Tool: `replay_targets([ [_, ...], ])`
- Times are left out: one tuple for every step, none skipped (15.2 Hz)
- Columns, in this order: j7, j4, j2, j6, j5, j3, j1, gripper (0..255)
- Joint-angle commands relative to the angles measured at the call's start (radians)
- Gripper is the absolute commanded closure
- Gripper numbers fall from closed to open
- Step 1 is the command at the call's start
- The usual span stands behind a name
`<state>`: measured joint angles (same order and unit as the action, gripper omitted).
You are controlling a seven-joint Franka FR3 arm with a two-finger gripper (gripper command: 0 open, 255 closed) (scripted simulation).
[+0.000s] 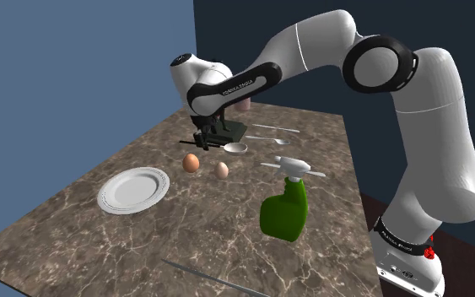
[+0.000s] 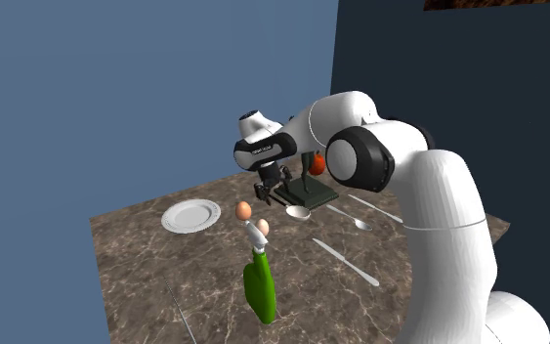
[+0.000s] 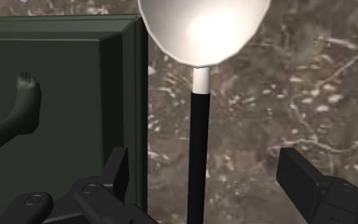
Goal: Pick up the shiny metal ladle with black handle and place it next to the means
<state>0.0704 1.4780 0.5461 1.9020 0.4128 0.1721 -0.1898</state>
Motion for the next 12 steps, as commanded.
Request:
replay_targets([
  [0.002,0.018,0.003,0.022,0.004,-0.002,0.005,0],
  [0.005,0.03,0.009,0.04,0.007,-0.005,0.008,0],
  [0.005,0.03,0.008,0.04,0.007,-0.005,0.008,0],
  [0.005,0.03,0.009,0.04,0.007,-0.005,0.008,0],
  [0.005,0.03,0.009,0.04,0.007,-0.005,0.008,0],
  [0.005,0.03,0.009,0.04,0.007,-0.005,0.008,0],
  [0.005,0.03,0.009,0.04,0.007,-0.005,0.008,0],
  [0.005,0.03,0.009,0.04,0.007,-0.005,0.008,0],
  [0.005,0.03,0.009,0.04,0.007,-0.005,0.008,0],
  [0.005,0.03,0.009,0.04,0.007,-0.005,0.008,0],
  [0.005,0.03,0.009,0.04,0.007,-0.005,0.008,255],
  [0.005,0.03,0.009,0.04,0.007,-0.005,0.008,255],
])
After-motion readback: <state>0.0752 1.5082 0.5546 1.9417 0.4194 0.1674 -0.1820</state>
